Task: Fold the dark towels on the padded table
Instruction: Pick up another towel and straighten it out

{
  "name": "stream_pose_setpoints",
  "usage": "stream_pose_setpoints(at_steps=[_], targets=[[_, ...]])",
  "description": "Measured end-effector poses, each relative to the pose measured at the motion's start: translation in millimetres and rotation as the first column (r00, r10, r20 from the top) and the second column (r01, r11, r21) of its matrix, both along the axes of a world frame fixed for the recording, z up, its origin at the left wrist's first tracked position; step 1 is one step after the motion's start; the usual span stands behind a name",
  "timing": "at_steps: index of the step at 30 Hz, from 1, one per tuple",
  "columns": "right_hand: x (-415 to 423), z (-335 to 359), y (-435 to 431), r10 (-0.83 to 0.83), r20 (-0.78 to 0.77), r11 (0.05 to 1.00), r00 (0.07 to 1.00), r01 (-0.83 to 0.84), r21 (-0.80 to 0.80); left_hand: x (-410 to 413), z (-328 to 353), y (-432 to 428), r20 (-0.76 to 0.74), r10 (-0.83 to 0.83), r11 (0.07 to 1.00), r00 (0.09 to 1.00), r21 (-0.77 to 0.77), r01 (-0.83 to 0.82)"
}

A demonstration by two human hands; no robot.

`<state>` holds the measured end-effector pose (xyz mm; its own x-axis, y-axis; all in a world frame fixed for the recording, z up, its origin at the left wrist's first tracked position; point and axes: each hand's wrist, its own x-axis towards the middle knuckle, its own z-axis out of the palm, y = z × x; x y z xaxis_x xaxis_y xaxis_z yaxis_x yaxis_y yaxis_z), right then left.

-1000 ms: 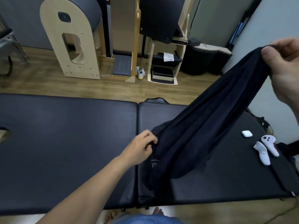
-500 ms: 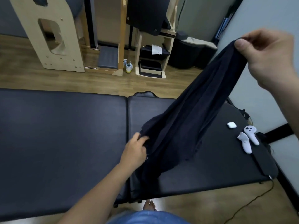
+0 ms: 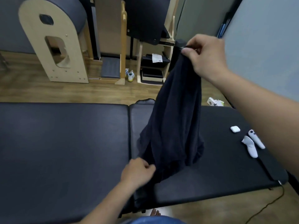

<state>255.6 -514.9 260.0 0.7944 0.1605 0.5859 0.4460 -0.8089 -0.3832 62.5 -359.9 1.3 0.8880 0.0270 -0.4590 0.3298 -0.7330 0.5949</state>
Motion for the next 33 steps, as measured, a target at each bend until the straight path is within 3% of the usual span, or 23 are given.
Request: stream_pose_setpoints(at_steps=[3,6,11,16,22,29,33], targets=[[0,-5,27,0.062,-0.026,0.998,0.998,-0.062,-0.019,-22,-13,-41,-0.011,-0.118,0.993,0.993,-0.013,0.118],[-2,-12,48,0.11,-0.077,0.994,0.991,-0.11,0.002,-5,-25,-57,-0.052,0.046,0.981,0.998,-0.187,-0.055],[-5,-34,74,0.16,-0.1,0.986,0.982,-0.154,0.06,29,-25,-84,-0.217,0.282,0.869,0.935,-0.356,-0.345],[-1,-39,71,0.209,-0.082,0.975,0.975,-0.201,0.099,38,-50,-86,-0.201,0.419,0.851,0.885,-0.252,-0.461],[1,-33,64,0.247,-0.078,0.965,0.966,-0.237,0.114,38,-54,-110,-0.189,0.493,0.79,0.849,-0.311,-0.528],[7,-31,57,0.289,-0.096,0.953,0.953,-0.276,0.125,42,-67,-99,-0.123,0.563,0.782,0.817,-0.241,-0.575],[21,-29,42,0.326,-0.131,0.943,0.936,-0.311,0.123,32,-74,-66,-0.046,0.484,0.863,0.874,-0.141,-0.486]])
